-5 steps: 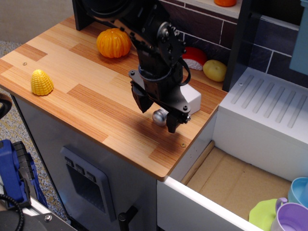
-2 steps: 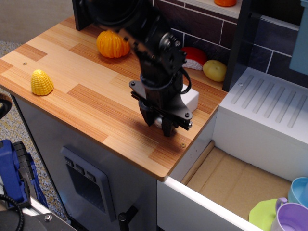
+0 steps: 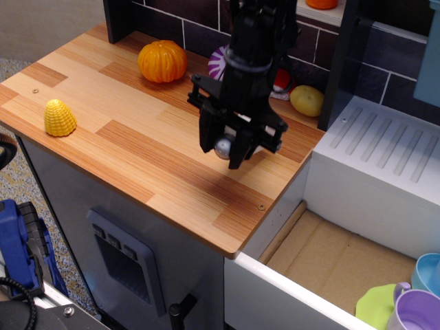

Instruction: Flip salt upright

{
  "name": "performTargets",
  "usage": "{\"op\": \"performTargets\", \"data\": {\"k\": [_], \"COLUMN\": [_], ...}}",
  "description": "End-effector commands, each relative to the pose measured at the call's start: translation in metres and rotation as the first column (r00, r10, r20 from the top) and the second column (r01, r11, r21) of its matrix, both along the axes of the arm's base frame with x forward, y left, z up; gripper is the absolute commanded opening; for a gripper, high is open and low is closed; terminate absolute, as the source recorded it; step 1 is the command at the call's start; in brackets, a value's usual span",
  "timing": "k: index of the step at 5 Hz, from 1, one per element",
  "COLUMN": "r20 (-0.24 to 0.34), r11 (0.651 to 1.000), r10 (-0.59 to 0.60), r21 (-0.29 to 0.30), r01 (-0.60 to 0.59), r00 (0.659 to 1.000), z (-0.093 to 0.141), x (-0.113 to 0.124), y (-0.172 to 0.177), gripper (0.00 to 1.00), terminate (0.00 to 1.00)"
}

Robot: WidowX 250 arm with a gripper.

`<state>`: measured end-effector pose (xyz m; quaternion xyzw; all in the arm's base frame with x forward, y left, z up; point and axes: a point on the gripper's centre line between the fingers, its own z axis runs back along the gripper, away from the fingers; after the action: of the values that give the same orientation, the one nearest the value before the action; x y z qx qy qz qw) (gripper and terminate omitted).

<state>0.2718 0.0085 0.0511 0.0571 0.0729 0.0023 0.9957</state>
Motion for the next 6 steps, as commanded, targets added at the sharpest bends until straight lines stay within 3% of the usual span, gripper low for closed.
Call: {"op": "performTargets", "data": {"k": [1,2,3,4,5,6], "r20": [-0.176,-0.360,-0.497,-0.583,-0.695,-0.763], "r11": [0.983,0.943,0.881,0.805,0.696,0.615], "r10": [0.158,0.244,0.291,0.360,0.412,0.430], "r21": [-0.060,-0.131,-0.195,-0.201,-0.178,-0.145], "r01": [-0.171,-0.308,-0.432,-0.558,-0.696,-0.775], "r00": [0.972,0.901,0.818,0.728,0.590,0.483], "z": [0.019,0.020,0.017,0.017,0.020,0.022], "x": [0.001,-0.004,-0.010,-0.012,-0.016,-0.016], "y": [-0.001,0.000,0.005,0.004,0.004,0.005], "gripper": [0.00,0.00,0.00,0.00,0.00,0.00], "terminate": [0.00,0.00,0.00,0.00,0.00,0.00]}}
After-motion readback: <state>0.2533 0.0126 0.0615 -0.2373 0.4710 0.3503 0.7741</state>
